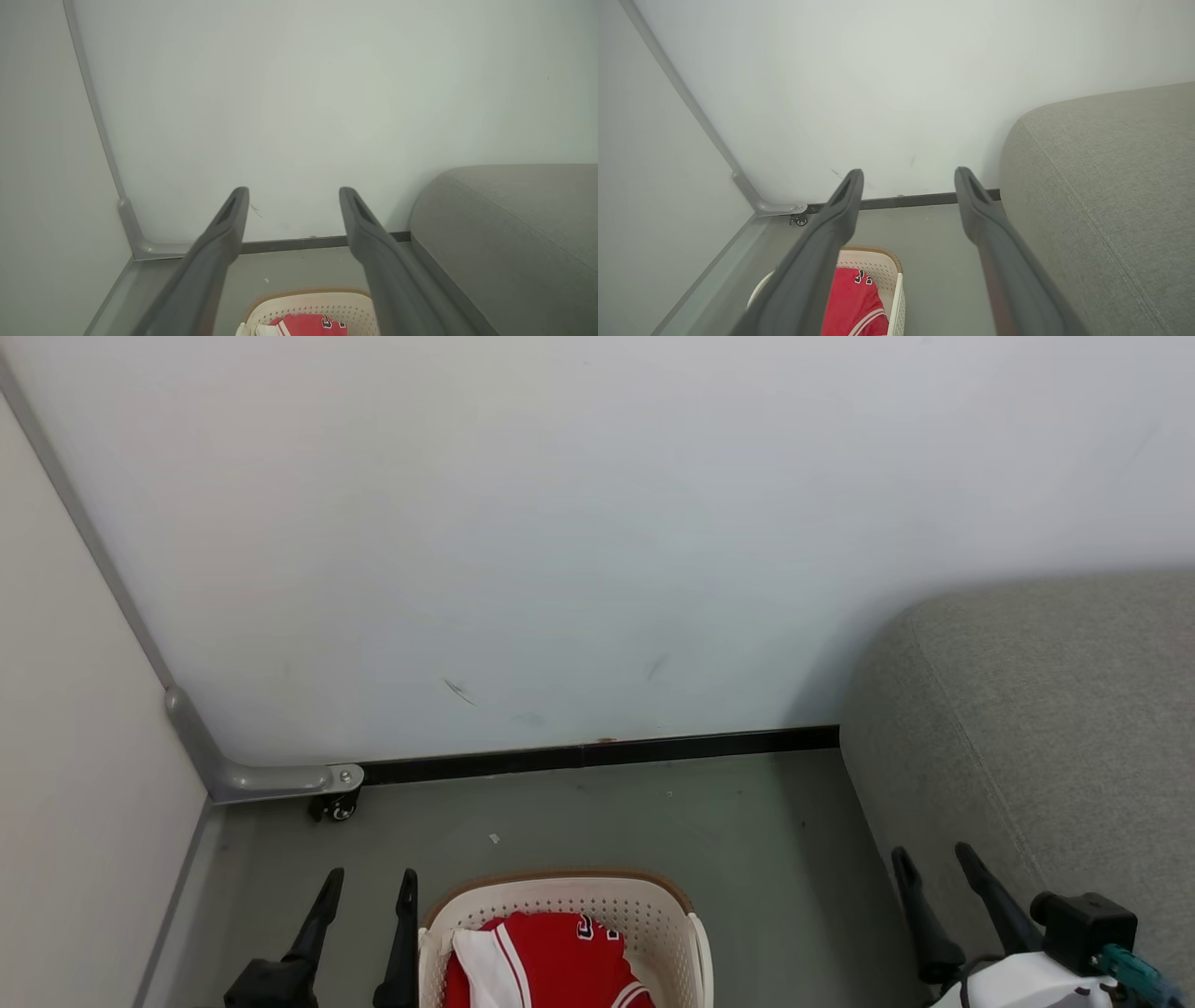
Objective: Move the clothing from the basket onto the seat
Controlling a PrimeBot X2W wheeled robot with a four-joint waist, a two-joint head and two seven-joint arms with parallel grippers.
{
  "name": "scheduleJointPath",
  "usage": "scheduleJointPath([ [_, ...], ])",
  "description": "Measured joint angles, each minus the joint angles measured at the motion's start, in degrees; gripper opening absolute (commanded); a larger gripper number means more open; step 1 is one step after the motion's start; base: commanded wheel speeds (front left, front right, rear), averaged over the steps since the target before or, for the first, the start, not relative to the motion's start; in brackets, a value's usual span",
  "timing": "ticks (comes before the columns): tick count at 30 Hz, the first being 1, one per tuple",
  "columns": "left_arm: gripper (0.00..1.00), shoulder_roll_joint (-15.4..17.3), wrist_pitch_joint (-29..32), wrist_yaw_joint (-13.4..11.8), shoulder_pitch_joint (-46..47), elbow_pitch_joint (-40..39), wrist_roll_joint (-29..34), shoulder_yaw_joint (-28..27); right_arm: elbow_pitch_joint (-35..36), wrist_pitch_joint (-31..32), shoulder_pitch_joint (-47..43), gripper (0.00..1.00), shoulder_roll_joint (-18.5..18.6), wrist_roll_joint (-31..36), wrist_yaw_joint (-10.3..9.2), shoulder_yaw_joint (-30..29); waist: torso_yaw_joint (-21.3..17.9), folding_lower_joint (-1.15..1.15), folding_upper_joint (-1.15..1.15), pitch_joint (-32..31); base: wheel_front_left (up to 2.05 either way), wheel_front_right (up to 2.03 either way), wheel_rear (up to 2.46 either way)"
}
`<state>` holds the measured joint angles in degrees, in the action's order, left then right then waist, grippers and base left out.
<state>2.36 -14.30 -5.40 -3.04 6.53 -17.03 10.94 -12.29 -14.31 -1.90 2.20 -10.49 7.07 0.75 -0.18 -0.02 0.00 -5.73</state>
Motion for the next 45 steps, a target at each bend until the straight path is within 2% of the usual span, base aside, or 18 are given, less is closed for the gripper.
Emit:
scheduleJointPath([
  [8,1.0,0.0,0.0,0.1,0.0,1.5,1.0,1.2,-1.4,0.0,-1.9,1.0,0.0,-0.2,0.0,-0.8,-0.4,0.0,0.0,0.8,0.0,0.0,0.0],
  [17,1.0,0.0,0.0,2.2,-1.5,5.5,1.7,4.0,-2.5,0.0,-7.1,1.0,-0.1,0.6,0.0,-2.1,-1.3,0.01,0.0,2.5,0.0,0.0,0.0],
  [25,1.0,0.0,0.0,3.5,-0.9,10.9,3.0,6.7,-2.5,0.0,-11.2,1.0,-0.3,1.8,0.0,0.7,-2.3,0.0,0.0,5.6,0.0,0.0,0.0],
  [41,1.0,-0.1,0.0,1.6,9.1,20.5,2.9,4.5,3.0,0.0,-11.4,1.0,-0.3,2.6,0.0,5.6,-3.5,0.01,0.0,13.2,0.0,0.0,0.0],
  [45,1.0,-0.1,0.0,1.5,12.4,24.5,2.9,4.8,5.2,0.0,-9.4,1.0,-0.2,-0.8,0.0,6.2,-3.8,0.01,0.0,15.7,0.0,0.0,0.0],
])
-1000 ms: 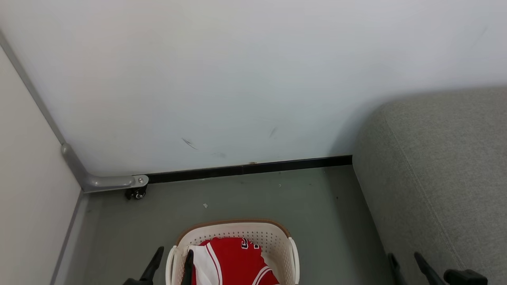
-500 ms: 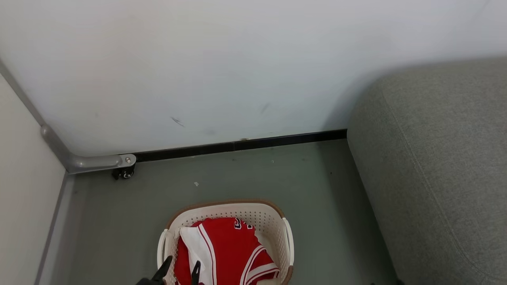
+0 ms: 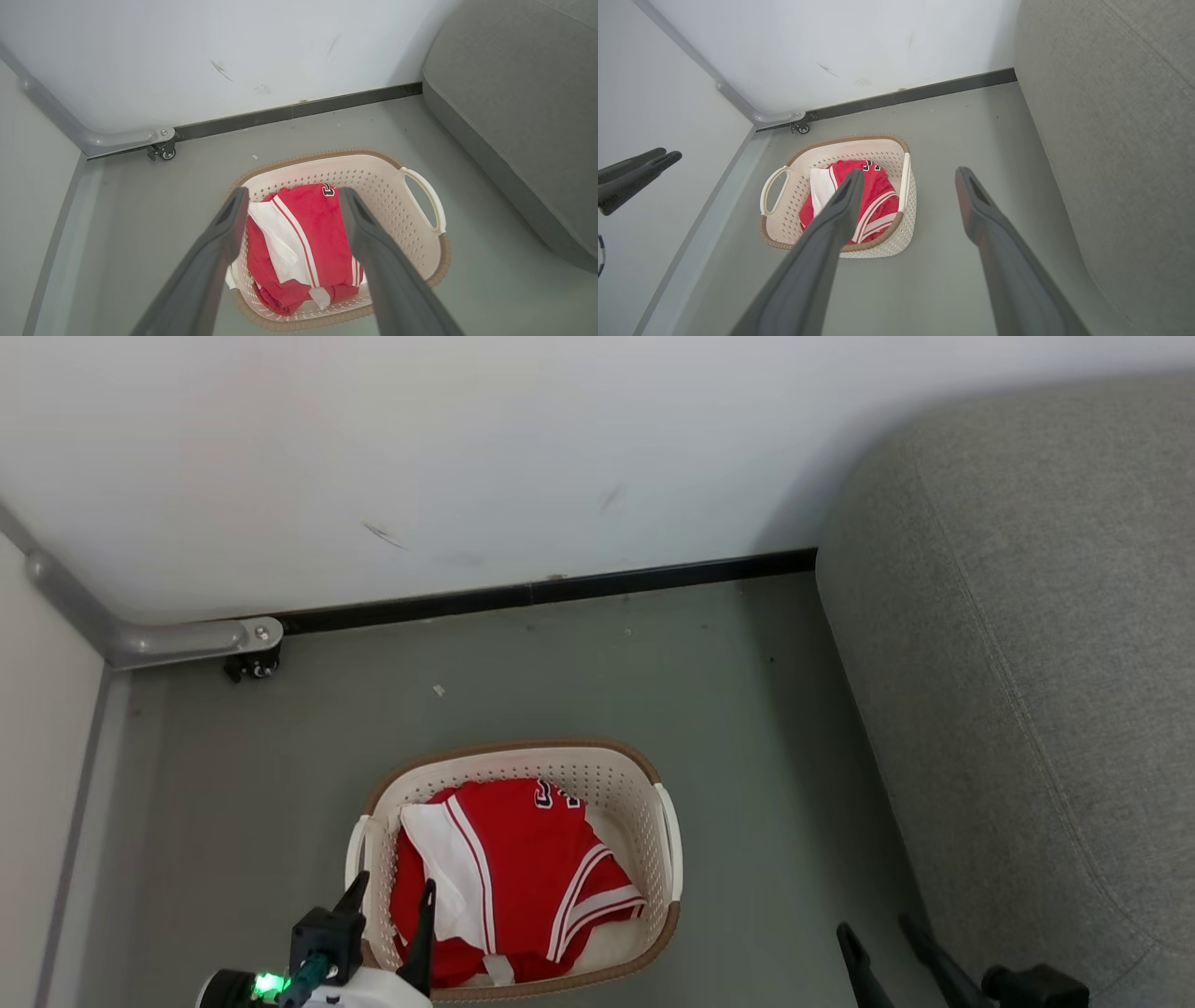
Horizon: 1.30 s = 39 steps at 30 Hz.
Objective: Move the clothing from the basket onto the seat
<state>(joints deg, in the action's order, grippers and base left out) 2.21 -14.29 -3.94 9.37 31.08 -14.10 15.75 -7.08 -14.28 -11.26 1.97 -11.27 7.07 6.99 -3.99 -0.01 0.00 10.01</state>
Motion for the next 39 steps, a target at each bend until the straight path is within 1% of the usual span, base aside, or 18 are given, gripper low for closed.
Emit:
scheduleJointPath([
  [5,1.0,-0.2,0.1,0.0,5.6,3.4,0.0,1.2,3.2,0.0,3.4,1.0,0.0,0.1,0.0,0.4,-0.4,0.0,0.0,3.5,0.0,0.0,0.0],
  [6,1.0,-0.2,0.2,0.0,6.9,3.9,0.0,1.2,3.8,0.0,3.8,1.0,0.0,-0.9,0.0,0.5,-0.4,0.0,0.0,4.2,0.0,0.0,0.0],
  [7,1.0,-0.2,0.7,0.0,9.5,5.5,0.7,1.6,5.0,0.0,4.4,1.0,0.0,-4.9,0.0,0.4,-0.6,0.0,0.0,5.8,0.0,0.0,0.0],
  [9,1.0,-0.2,1.0,0.0,11.6,7.0,1.6,1.8,6.1,0.0,4.9,1.0,0.1,-6.5,0.0,0.1,-0.8,0.0,0.0,7.3,0.0,0.0,0.0],
  [12,1.0,-0.2,1.1,0.0,14.5,8.9,2.2,1.9,7.4,0.0,6.1,1.0,0.1,-6.3,0.0,0.1,-1.1,0.0,0.0,9.6,0.0,0.0,0.0],
  [15,1.0,-0.2,1.1,0.0,17.4,10.6,2.5,1.9,8.3,0.0,7.1,1.0,0.1,-4.7,0.0,0.2,-1.3,0.0,0.0,12.0,0.0,0.0,0.0],
  [19,1.0,-0.1,2.7,0.1,20.9,13.5,2.7,1.8,8.6,0.0,7.3,1.0,0.2,-3.7,0.0,0.9,-1.7,0.0,0.0,15.0,0.0,0.0,0.0],
  [21,1.0,0.0,3.1,0.6,22.2,14.9,2.7,1.8,8.9,0.0,8.4,1.0,0.2,-3.6,0.0,1.1,-1.9,0.0,0.0,16.5,0.0,0.0,0.0],
  [26,1.0,1.3,4.5,0.6,26.7,18.1,3.4,2.1,10.0,0.0,10.4,1.0,0.2,-3.4,0.0,1.0,-2.4,0.0,0.0,20.0,0.0,0.0,0.0],
  [33,1.0,1.8,6.4,2.1,33.5,21.2,3.9,2.3,10.5,0.0,12.1,1.0,0.2,-3.4,0.0,0.8,-3.2,0.0,0.0,24.7,0.0,0.0,0.0],
  [36,1.0,2.1,6.8,2.2,35.2,22.1,4.2,2.6,10.9,0.0,13.2,1.0,0.2,-3.5,0.0,1.0,-3.5,0.0,0.0,25.9,0.0,0.0,0.0],
  [39,1.0,2.2,8.2,3.2,37.2,23.8,4.6,3.2,10.9,0.0,14.2,1.0,0.2,-3.9,0.0,1.3,-3.8,0.0,0.0,27.7,0.0,0.0,0.0],
])
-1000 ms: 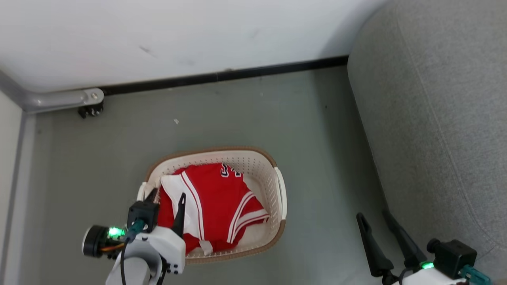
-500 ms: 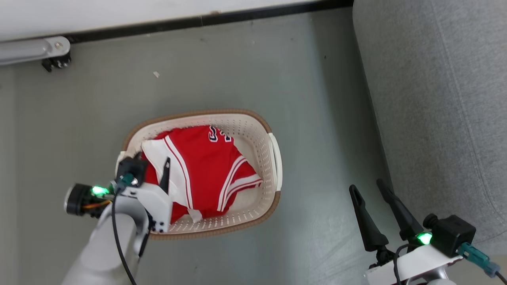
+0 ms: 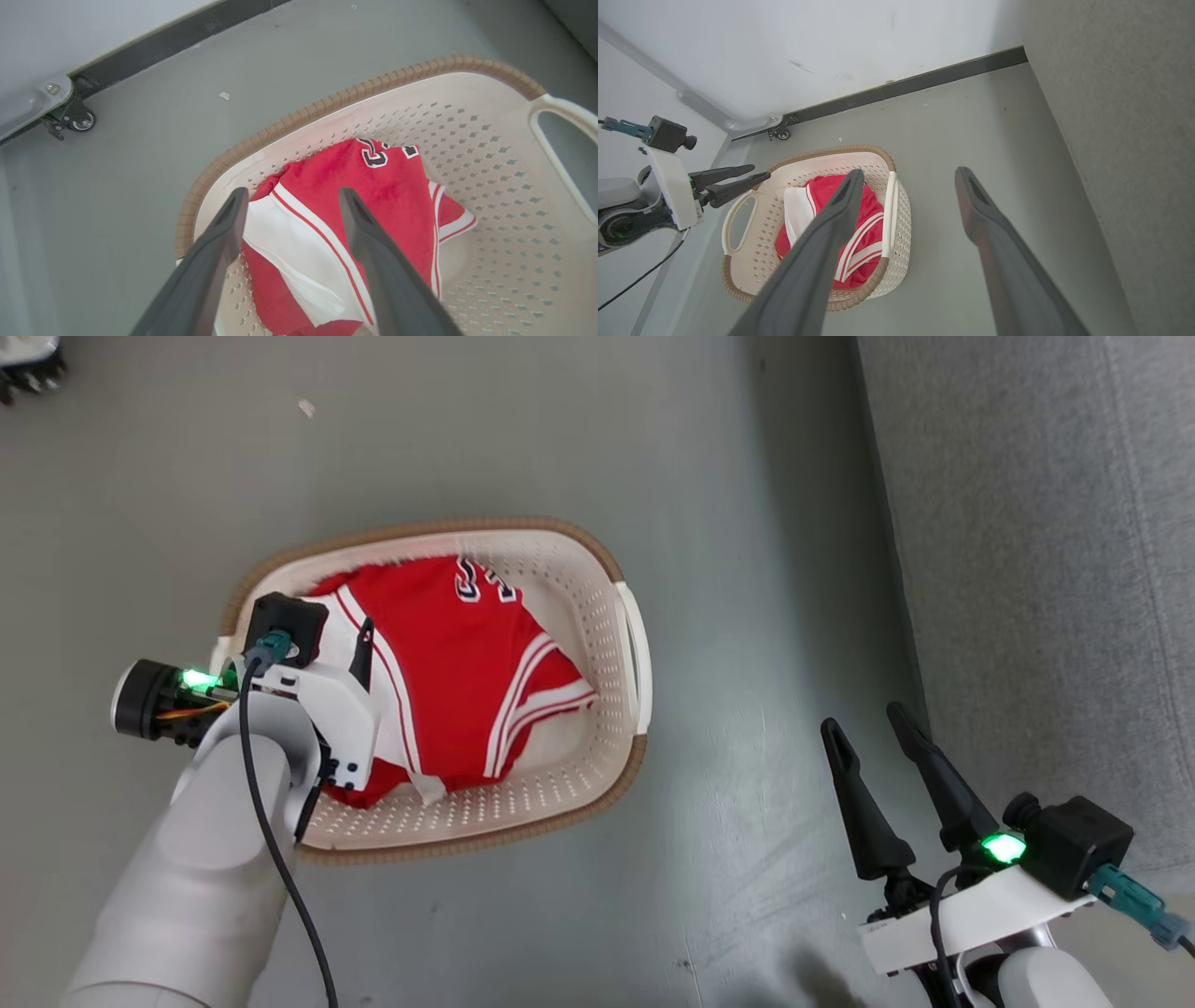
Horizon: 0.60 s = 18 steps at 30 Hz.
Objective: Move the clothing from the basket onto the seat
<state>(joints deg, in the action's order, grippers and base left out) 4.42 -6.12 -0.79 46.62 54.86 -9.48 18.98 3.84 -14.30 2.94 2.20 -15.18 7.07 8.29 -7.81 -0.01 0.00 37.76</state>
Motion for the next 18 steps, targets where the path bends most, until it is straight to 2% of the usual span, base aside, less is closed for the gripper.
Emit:
scheduleJointPath([
  [18,1.0,1.5,2.6,3.0,9.6,6.2,1.6,1.2,0.2,-0.1,6.8,1.0,0.1,-2.0,0.0,2.3,-2.5,0.0,0.0,9.7,0.0,0.0,0.0],
])
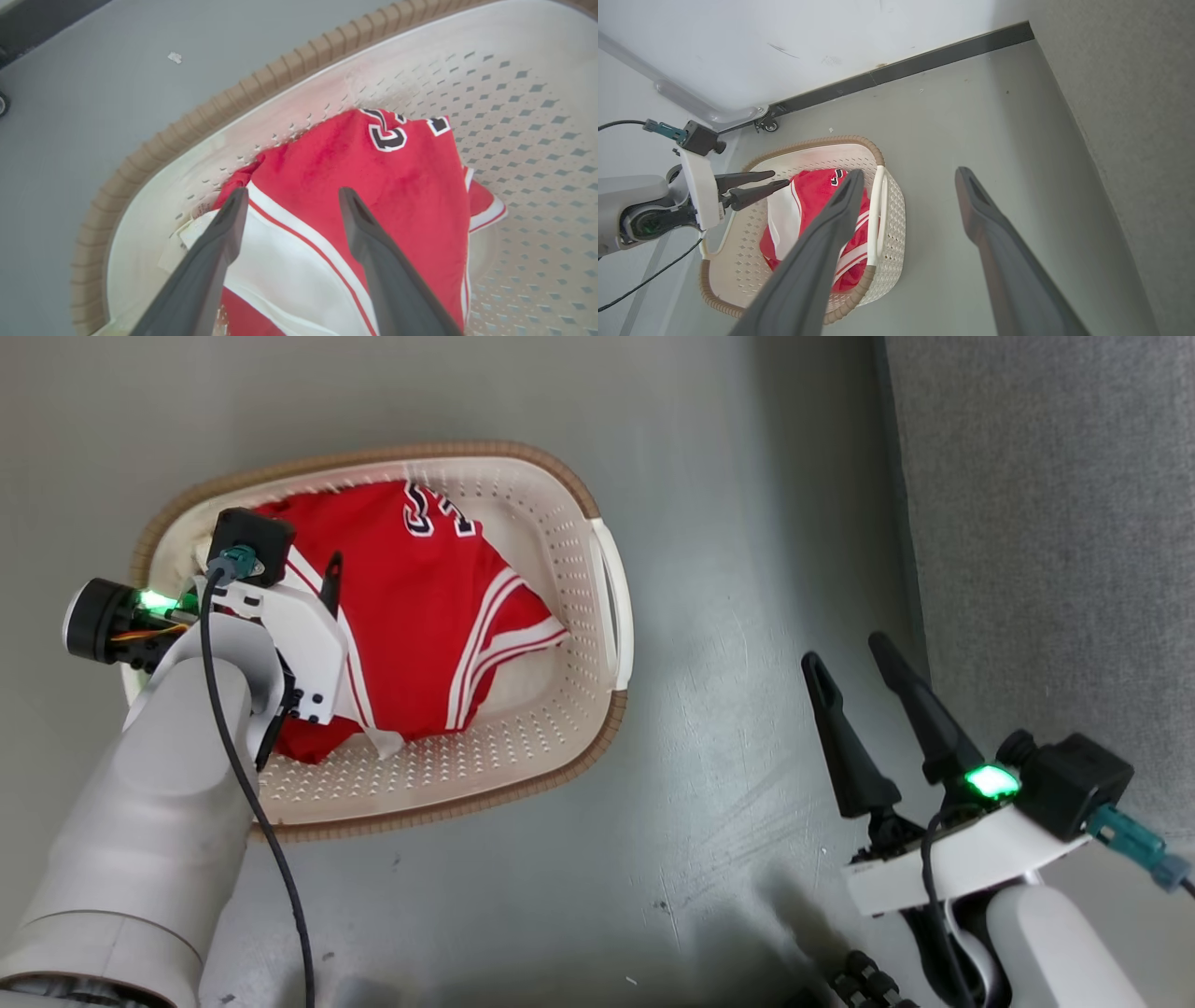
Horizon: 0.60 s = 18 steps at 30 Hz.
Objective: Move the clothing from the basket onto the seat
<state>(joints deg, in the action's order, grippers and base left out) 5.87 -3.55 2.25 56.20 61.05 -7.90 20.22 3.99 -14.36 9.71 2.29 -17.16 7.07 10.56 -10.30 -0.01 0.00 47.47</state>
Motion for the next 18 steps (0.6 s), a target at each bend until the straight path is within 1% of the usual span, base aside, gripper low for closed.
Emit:
scheduleJointPath([
  [7,1.0,1.3,0.6,0.0,1.4,2.7,0.1,-0.2,0.6,0.0,2.3,1.0,0.1,-1.5,0.0,-1.0,-1.0,0.0,0.0,2.8,0.0,0.0,0.0],
  [16,1.0,2.0,1.0,0.0,4.6,4.6,0.2,-0.2,0.9,0.0,3.7,1.0,0.1,-2.1,0.0,1.3,-2.6,0.0,0.0,5.5,0.0,0.0,0.0],
  [18,1.0,2.3,1.0,0.9,5.6,4.8,0.6,0.2,1.0,0.0,4.7,1.0,0.1,-2.6,0.0,1.6,-3.2,0.0,0.0,6.2,0.0,0.0,0.0],
])
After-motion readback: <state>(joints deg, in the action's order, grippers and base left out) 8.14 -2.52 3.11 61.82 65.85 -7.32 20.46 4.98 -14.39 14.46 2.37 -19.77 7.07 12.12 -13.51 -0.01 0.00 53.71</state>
